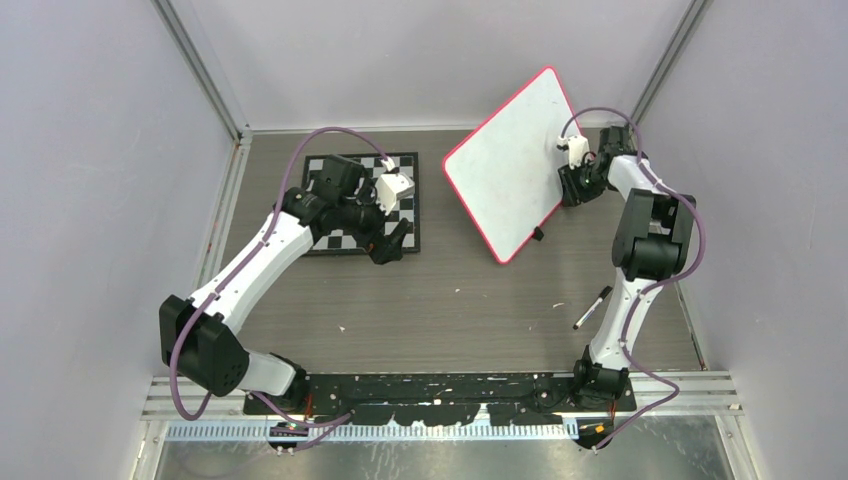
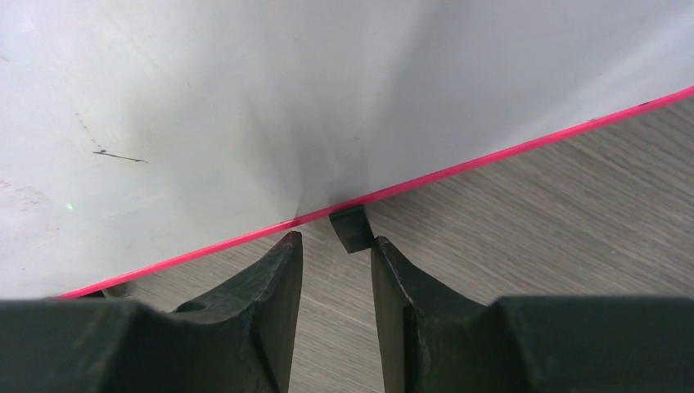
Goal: Write a sentence on the whiteboard
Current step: Move the whiteboard to the center of the board.
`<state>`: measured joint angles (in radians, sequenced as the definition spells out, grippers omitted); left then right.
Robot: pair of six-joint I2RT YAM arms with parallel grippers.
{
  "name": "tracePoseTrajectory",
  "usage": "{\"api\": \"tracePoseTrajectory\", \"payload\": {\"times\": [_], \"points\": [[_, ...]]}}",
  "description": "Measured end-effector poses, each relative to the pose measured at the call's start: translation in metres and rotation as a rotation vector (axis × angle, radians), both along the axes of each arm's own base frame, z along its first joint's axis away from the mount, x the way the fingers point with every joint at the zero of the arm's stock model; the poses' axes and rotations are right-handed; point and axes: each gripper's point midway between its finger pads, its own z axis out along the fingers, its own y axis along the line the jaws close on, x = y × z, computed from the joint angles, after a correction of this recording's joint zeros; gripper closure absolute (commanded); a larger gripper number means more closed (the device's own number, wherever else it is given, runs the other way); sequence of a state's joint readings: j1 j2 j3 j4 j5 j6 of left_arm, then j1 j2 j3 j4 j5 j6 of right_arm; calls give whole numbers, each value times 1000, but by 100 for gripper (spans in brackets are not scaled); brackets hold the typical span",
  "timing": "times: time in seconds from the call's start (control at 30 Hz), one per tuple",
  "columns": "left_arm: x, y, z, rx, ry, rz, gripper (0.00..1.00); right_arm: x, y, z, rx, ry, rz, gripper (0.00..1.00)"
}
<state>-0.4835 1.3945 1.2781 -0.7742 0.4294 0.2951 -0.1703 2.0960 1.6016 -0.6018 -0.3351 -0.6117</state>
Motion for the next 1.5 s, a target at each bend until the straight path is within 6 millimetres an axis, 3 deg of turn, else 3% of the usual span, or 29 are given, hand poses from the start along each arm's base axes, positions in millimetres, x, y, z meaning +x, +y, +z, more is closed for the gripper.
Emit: {"api": "tracePoseTrajectory", "payload": {"times": [0.33,0.5,0.57,0.63,0.7,0.87,1.0,1.23,1.37,1.5], "points": [[0,1,0,3,1,2,0,10,5,2,-30,-54,67,91],[-1,2,3,2,-9,5,0,-9,31,-10,0,-16,132,95],[-1,3,6,-1,-18,7,0,-18,38,-17,8,13,147,87],[-2,3,10,-6,-28,7,0,-24,42,-20,12,25,161,69],[-2,3,12,-9,-35,7,0,-25,41,-16,7,19,167,58],[-3,4,14,-11,-40,7,0,-23,33,-9,-2,0,156,50],[-4,4,14,-9,-39,5,0,-17,14,-2,-21,-22,131,40],[-6,7,10,13,-35,-5,0,18,-8,21,-78,-125,154,39],[-6,9,8,24,-28,-5,0,36,-5,15,-88,-139,205,43],[-4,8,6,30,-22,-4,0,33,4,3,-87,-104,262,51]]}}
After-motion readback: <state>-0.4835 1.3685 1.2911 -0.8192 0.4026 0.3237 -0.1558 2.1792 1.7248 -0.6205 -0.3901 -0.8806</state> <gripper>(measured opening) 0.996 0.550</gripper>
